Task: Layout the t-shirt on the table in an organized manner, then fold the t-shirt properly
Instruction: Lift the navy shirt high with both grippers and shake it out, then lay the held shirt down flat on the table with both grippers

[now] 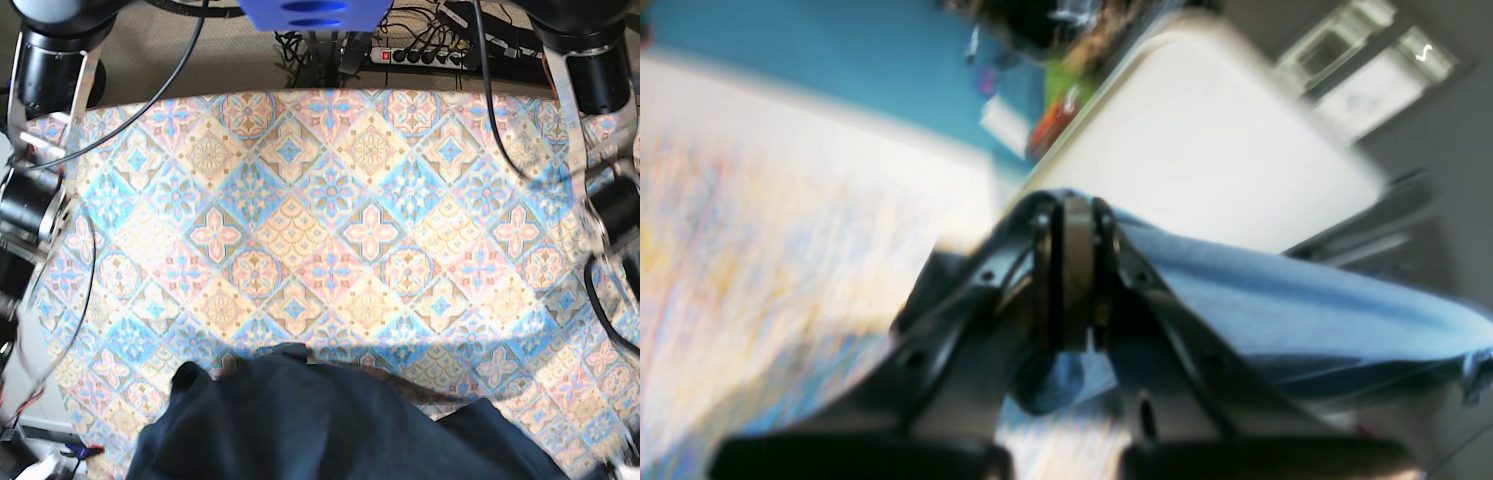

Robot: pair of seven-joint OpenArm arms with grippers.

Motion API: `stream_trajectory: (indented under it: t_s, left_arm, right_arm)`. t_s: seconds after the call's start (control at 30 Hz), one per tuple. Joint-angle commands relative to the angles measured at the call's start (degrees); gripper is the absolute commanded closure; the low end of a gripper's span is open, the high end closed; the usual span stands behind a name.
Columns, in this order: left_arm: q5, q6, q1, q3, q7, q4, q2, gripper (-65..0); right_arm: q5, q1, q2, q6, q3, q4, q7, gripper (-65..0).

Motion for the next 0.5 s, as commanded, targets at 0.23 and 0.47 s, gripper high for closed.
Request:
stream_trajectory:
  t_s: [0.23, 0.47]
  left_arm:
    - [-7.0, -0.6, 25.1, -6.4, -0.3, 17.2, -4.5, -0.1]
    - [-9.4, -0.6, 43.6, -15.8, 3.1, 25.2, -4.4, -0.1]
  right_arm:
    - [2.3, -23.4, 2.0, 0.5, 8.6, 14.2, -1.0, 0.0]
    - [8.3, -43.4, 2.0, 0.5, 16.8, 23.9, -1.8, 0.0]
